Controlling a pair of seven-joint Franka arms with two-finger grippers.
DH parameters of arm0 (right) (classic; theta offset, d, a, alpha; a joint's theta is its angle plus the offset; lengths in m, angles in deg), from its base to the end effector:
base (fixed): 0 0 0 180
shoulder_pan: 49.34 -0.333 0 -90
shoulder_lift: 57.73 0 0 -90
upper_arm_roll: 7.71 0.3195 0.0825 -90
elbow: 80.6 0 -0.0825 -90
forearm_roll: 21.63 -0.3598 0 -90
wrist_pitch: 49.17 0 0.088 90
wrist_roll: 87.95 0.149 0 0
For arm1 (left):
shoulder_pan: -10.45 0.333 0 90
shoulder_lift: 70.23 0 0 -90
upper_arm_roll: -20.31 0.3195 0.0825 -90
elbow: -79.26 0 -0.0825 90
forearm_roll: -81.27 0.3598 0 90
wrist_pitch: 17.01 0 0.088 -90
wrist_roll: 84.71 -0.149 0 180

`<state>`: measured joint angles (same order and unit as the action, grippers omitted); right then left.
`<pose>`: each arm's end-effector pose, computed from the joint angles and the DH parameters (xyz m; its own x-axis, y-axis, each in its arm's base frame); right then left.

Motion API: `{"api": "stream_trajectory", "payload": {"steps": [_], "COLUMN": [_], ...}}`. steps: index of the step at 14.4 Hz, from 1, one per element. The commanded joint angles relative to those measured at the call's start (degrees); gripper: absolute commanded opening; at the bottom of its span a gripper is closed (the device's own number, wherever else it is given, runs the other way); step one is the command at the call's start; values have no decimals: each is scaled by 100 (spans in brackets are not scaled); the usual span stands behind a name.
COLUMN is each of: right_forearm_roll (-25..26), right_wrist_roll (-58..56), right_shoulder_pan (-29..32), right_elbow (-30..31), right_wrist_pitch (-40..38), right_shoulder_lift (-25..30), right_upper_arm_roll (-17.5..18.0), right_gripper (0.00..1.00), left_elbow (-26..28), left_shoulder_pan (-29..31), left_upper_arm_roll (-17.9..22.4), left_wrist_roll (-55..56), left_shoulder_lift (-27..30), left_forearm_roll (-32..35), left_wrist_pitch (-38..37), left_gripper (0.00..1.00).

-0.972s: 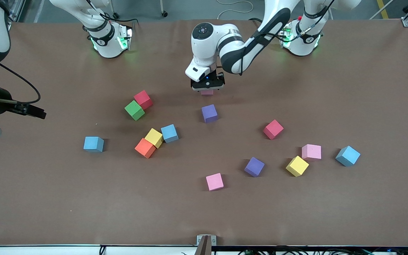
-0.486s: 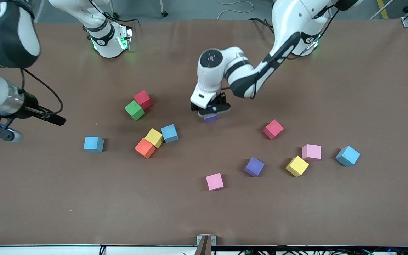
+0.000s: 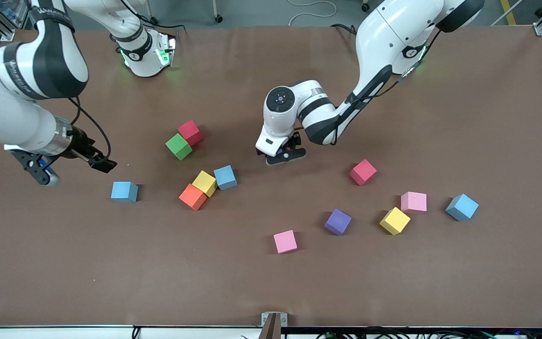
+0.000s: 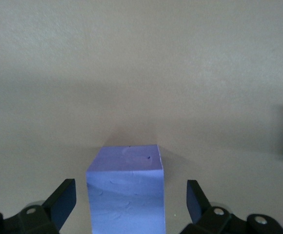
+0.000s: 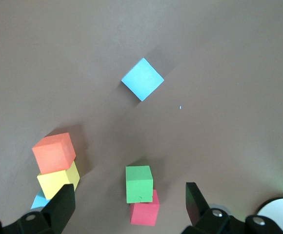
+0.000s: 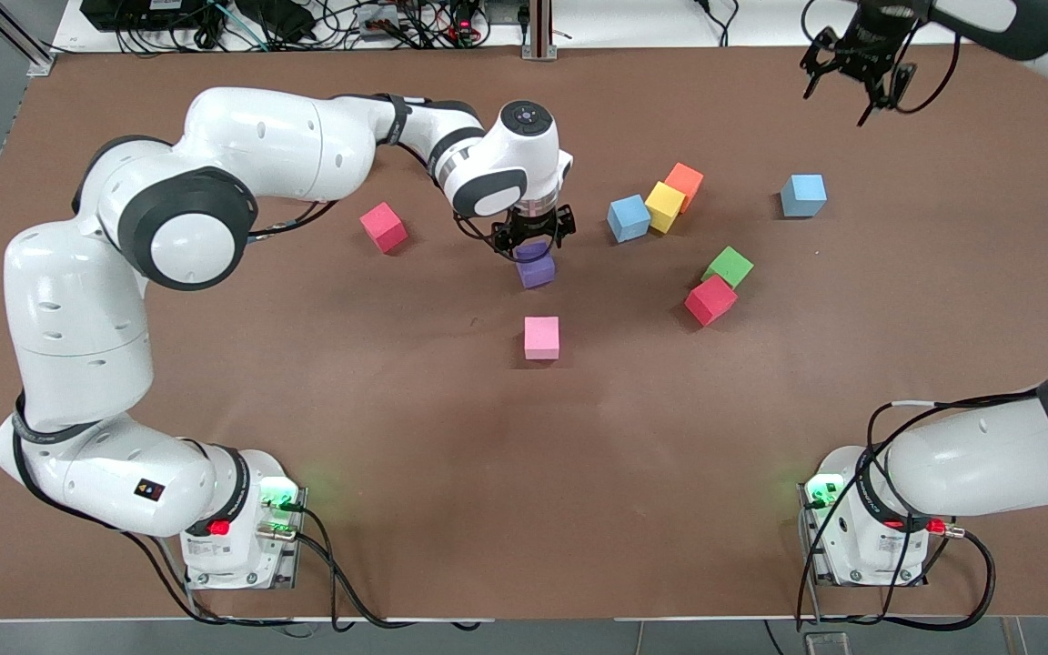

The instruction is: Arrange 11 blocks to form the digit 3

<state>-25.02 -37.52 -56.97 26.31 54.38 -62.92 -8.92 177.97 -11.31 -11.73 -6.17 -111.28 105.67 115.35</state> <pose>0.5362 0.0679 0.4246 0.6960 -0.7051 -0.1357 -0.7015 -0.7080 0.0812 0.4237 -0.4968 0.1957 0.9675 0.2495 -0.0410 0.2505 -0.9679 0.0202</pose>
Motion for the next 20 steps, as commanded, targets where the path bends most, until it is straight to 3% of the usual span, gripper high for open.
{"api": "stream_trajectory", "payload": {"steps": [1, 4, 7, 9, 12, 15, 17, 20], "right_forearm_roll": [-47, -47, -47, -47, -47, -56, -56, -56], "right_wrist_roll": [528, 1055, 1608, 1898, 2181, 2234, 2260, 2567], "right_shoulder_pan": [-299, -598, -949, -1187, -1390, -1460, -1513, -1794], "right_elbow": [1398, 2262, 2456, 2562, 2851, 3544, 4090, 4573], "right_wrist_pitch": [987, 1834, 1888, 1897, 2133, 2800, 3371, 4065], "right_shoulder_lift": [684, 923, 906, 941, 950, 1125, 1336, 1328], "right_upper_arm_roll": [-2, -2, 7, 7, 7, 7, 16, 25], "right_gripper": [100, 100, 100, 100, 100, 100, 100, 100], "left_elbow": [-98, -98, -98, -98, 112, 341, 770, 1342], "left_shoulder_pan": [-30, -39, 57, 84, 145, 250, 609, 1286], "left_upper_arm_roll": [-21, -21, -30, -30, -39, -100, -214, -714], "left_wrist_roll": [21, 3, 144, 589, 1556, 2233, 2534, 3015], "left_shoulder_lift": [-140, -140, -70, 44, 526, 984, 1388, 1766], "left_forearm_roll": [109, 109, 22, 21, 21, -40, -416, -919], "left_wrist_pitch": [-43, -43, -52, -96, -201, -999, -1089, -1072], "left_gripper": [98, 79, 47, 33, 32, 32, 32, 32]}}
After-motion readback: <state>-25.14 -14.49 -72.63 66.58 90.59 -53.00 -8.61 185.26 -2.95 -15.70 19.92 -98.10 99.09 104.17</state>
